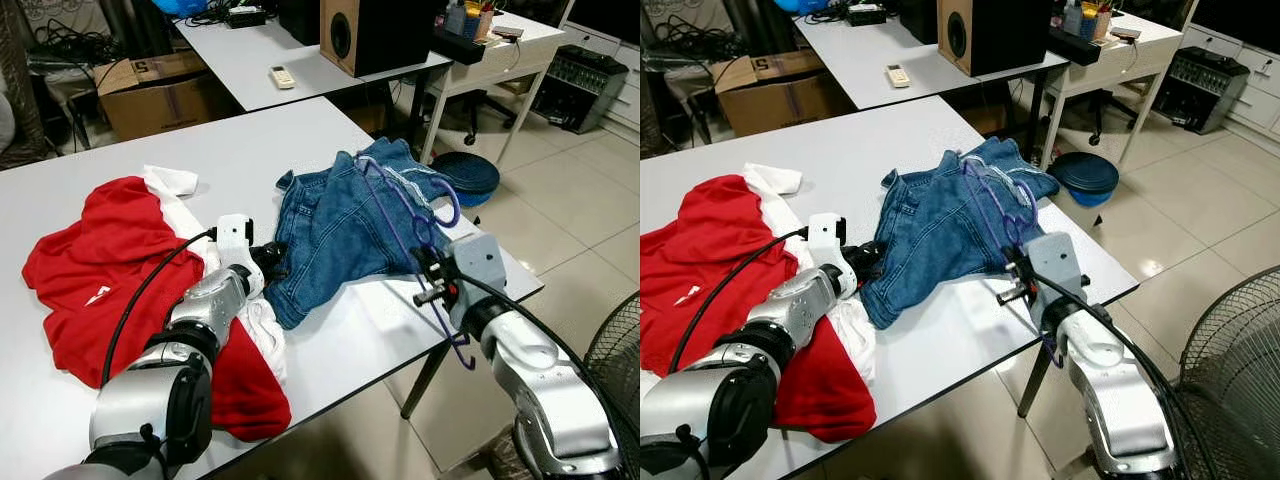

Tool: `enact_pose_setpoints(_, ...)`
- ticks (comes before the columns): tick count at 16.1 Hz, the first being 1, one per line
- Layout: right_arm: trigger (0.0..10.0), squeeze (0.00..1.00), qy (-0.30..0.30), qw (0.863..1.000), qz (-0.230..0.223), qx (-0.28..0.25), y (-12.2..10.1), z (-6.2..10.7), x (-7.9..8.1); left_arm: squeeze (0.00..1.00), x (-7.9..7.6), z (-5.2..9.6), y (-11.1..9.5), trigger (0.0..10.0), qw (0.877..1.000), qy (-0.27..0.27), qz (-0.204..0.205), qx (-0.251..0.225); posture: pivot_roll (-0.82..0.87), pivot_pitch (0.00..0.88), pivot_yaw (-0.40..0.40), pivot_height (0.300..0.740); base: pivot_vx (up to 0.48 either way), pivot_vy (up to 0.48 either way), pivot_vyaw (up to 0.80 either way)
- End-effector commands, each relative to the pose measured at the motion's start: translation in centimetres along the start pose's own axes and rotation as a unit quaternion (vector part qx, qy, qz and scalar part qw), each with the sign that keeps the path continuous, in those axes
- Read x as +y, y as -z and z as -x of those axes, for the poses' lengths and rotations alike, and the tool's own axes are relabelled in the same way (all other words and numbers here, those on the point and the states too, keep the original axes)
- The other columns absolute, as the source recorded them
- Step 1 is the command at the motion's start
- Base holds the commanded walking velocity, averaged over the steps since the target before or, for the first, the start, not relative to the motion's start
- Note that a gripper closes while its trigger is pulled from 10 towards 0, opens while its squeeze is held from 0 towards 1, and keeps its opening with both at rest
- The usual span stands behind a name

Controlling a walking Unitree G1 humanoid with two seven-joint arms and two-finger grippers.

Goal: Hang hanger

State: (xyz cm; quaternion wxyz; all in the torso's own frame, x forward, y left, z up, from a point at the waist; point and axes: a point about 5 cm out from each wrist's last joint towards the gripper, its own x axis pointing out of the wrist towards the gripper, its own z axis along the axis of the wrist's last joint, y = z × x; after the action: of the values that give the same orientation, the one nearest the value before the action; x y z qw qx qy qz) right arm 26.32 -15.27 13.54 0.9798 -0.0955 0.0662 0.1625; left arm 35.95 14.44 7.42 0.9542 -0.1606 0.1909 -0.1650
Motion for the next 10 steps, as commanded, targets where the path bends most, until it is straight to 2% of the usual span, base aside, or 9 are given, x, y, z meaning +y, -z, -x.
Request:
enact_pose_setpoints(1,10.0,0.0,0.014,1.0,0.002,-0.007,-0.1,0.0,-0.2,0.0,-0.4,-0.3,-1.6,0.0,1.0,0.011,-0.002,-0.017,-0.25,0.0,0.083,0.74,0.0,0.0,0.0)
enact_pose_setpoints(3,10.0,0.0,0.025,1.0,0.003,-0.012,-0.2,0.0,-0.5,0.0,-0.9,-0.7,-3.7,0.0,0.999,0.015,-0.017,-0.045,-0.25,0.0,0.094,0.74,0.0,0.0,0.0)
enact_pose_setpoints(5,10.0,0.0,0.037,0.999,0.004,-0.019,-0.4,-0.1,-1.0,0.0,-1.7,-0.8,-8.3,0.0,0.992,0.019,-0.05,-0.11,-0.25,0.0,0.098,0.74,0.0,0.0,0.0)
enact_pose_setpoints(6,10.0,0.0,0.037,0.999,0.004,-0.019,-0.4,-0.1,-1.0,0.0,-1.7,-0.8,-8.3,0.0,0.992,0.019,-0.05,-0.11,-0.25,0.0,0.098,0.74,0.0,0.0,0.0)
enact_pose_setpoints(7,10.0,0.0,0.046,0.998,0.004,-0.032,-0.6,-0.2,-1.2,0.0,-2.8,-0.2,-13.6,0.0,0.975,0.029,-0.115,-0.188,-0.24,0.0,0.099,0.74,0.0,0.0,0.0)
enact_pose_setpoints(8,10.0,0.0,0.056,0.997,0.002,-0.044,-0.9,-0.3,-1.3,0.0,-3.8,1.0,-18.4,0.0,0.95,0.032,-0.174,-0.258,-0.24,0.0,0.101,0.74,0.0,0.0,0.0)
enact_pose_setpoints(9,10.0,0.0,0.069,0.996,-0.003,-0.059,-1.3,-0.3,-1.5,0.0,-5.1,2.5,-22.2,0.0,0.918,0.037,-0.23,-0.321,-0.24,0.0,0.101,0.74,0.0,0.0,0.0)
enact_pose_setpoints(10,10.0,0.0,0.082,0.994,-0.014,-0.073,-1.7,-0.2,-1.8,0.0,-6.8,4.2,-25.6,0.0,0.88,0.059,-0.277,-0.381,-0.24,0.0,0.101,0.74,0.0,0.0,0.0)
